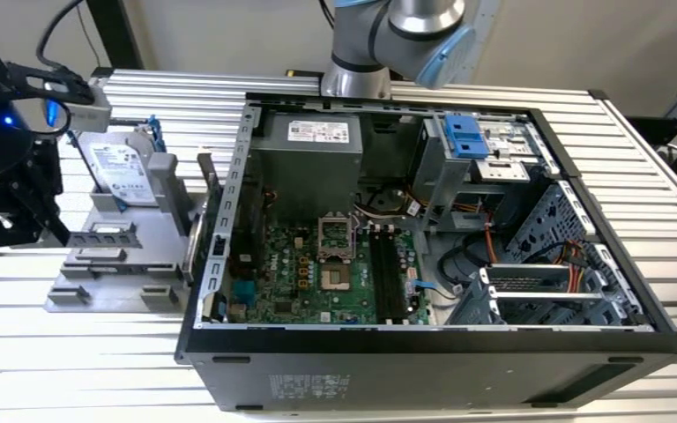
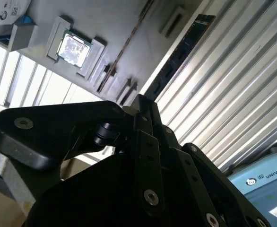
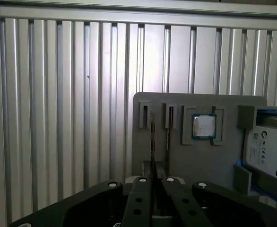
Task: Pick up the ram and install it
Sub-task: 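Pick up the ram and move it above insertion slot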
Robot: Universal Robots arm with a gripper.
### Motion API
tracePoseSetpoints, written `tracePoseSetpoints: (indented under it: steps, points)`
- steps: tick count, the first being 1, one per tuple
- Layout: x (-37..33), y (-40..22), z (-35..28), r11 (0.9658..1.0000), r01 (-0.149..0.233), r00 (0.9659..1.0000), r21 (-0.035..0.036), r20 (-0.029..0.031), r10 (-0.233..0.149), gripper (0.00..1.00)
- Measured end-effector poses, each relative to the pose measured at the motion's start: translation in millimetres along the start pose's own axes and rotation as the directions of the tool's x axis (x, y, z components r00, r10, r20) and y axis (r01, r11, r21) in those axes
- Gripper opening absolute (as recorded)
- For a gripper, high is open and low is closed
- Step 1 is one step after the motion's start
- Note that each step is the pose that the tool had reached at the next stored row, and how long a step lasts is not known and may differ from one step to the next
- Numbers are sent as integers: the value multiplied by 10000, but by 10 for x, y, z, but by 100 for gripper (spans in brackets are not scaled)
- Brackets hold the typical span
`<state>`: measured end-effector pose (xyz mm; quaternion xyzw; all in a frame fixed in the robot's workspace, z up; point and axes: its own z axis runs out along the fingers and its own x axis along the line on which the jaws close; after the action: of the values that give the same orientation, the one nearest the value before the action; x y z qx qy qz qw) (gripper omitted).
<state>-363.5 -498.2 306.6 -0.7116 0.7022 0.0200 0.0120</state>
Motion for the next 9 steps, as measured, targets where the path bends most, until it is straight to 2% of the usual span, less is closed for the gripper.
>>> tracePoseSetpoints:
  steps: [7, 9]
  points:
    - [0, 0, -4, 10000, 0, 10000, 1, 17, 0, 0]
    - [-1, 1, -26, 10000, -1, 10000, -1, 21, 1, 0]
